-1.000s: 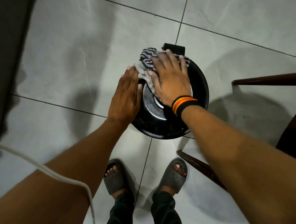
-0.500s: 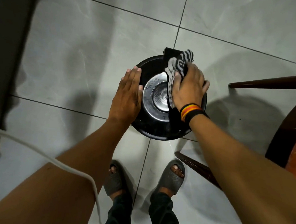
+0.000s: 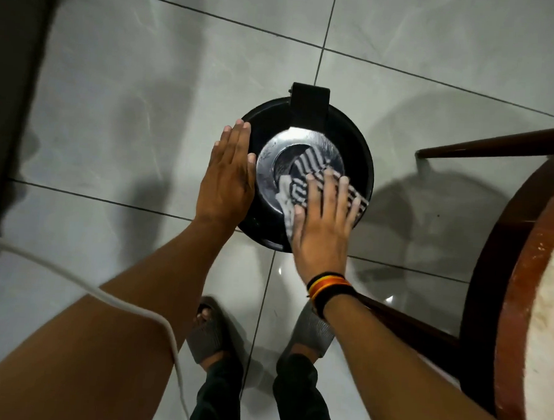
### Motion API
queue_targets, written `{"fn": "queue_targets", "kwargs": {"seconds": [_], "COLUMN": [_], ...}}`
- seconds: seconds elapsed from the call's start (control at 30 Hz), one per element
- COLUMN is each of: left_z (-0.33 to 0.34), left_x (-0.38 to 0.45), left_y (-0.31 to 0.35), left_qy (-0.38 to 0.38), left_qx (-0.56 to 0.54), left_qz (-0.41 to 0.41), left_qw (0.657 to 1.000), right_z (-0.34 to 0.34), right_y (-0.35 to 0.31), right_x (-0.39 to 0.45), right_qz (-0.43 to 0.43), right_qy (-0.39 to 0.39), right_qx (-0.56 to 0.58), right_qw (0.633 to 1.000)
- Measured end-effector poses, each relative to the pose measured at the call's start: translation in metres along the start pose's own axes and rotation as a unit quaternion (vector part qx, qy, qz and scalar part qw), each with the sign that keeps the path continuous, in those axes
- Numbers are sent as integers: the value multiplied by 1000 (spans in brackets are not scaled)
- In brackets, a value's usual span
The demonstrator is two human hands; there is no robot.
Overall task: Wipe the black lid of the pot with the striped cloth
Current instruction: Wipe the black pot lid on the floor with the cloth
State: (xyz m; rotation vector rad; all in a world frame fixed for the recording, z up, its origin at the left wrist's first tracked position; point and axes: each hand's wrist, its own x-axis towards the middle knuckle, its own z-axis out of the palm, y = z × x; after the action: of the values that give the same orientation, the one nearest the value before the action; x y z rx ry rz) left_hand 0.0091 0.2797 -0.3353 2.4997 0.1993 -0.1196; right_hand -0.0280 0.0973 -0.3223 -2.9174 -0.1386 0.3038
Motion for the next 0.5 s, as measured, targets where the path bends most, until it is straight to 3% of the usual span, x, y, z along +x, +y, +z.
{"fn": "queue_targets", "kwargs": {"seconds": [0.17,0.23,0.37,0.5], "left_z": [-1,-1,0,0], "left_x": [0,0,0,-1], "left_y": [1,3,4,7], "left_qy": [-3,-3,3,2], "left_qx": [11,25,26,25], "left_qz": [2,8,0,-1], "left_qw": [1000,1000,1000,1000], "right_z": [13,7,-14,-18], "right_y": [-22,-14,21,32], "right_x": [-35,-23,48,69], "right_qz": [-60,-23,134,161], "right_qy": [-20,-5,26,20], "right_qx": [23,38,132,194], "right_qw": [998,999,982,967]}}
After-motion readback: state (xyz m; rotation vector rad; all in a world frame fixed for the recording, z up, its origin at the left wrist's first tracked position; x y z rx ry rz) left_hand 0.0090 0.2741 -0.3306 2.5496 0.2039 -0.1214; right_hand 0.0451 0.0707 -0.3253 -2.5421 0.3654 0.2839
